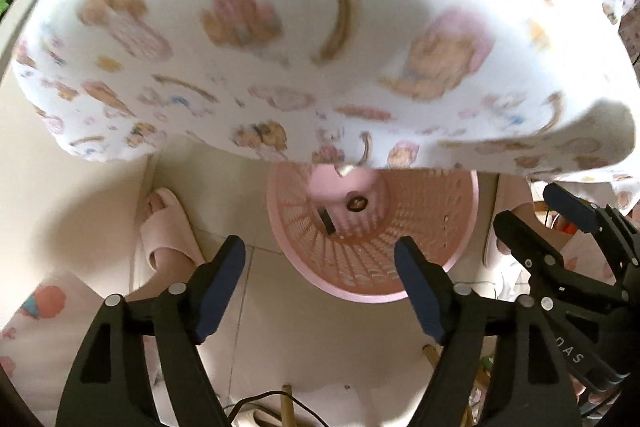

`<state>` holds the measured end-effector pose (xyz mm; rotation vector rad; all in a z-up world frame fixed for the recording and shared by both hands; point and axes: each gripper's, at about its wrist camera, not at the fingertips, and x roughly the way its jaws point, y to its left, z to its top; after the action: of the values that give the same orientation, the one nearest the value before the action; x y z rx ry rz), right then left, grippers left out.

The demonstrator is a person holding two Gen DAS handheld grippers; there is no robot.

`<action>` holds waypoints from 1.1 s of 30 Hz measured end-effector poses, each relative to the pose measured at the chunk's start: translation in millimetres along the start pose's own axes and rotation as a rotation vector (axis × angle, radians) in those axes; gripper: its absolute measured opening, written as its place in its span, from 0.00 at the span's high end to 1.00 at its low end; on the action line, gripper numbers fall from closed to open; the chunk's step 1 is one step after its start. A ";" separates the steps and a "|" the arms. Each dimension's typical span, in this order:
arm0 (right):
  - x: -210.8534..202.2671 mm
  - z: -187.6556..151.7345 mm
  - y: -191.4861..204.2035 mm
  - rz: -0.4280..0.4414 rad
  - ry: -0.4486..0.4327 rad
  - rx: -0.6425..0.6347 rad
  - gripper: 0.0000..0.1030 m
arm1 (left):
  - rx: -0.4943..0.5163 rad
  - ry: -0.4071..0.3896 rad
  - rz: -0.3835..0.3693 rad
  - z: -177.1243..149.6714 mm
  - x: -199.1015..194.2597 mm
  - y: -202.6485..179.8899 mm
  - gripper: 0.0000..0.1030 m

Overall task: Collect trash
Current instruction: 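Drop the hair tie into the basket with the right tool while the left tool drops the cylinder, then raise both open tools back over the table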

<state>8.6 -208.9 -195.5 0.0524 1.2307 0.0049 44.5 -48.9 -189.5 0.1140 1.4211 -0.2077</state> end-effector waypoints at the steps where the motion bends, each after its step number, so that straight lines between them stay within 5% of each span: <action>1: -6.1 1.0 1.5 -0.008 -0.018 -0.010 0.32 | 0.005 -0.018 0.002 0.2 -6.2 -0.1 0.23; 6: -36.2 0.5 7.2 -0.032 -0.118 -0.037 0.25 | 0.025 -0.092 0.020 -2.9 -31.1 1.4 0.19; 22: -105.5 9.3 -5.0 -0.014 -0.330 -0.001 0.25 | 0.060 -0.363 0.065 4.9 -95.9 5.8 0.19; 27: -122.2 14.1 -12.3 -0.171 -0.470 0.056 0.25 | 0.067 -0.413 0.101 16.6 -101.2 4.7 0.19; 33: -110.1 35.2 -30.9 -0.145 -0.399 0.126 0.25 | 0.068 -0.438 0.084 31.5 -96.3 -2.2 0.19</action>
<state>4.2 -244.6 -81.4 0.0698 0.8326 -0.2013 61.5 -50.2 -89.7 0.1730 0.9717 -0.1975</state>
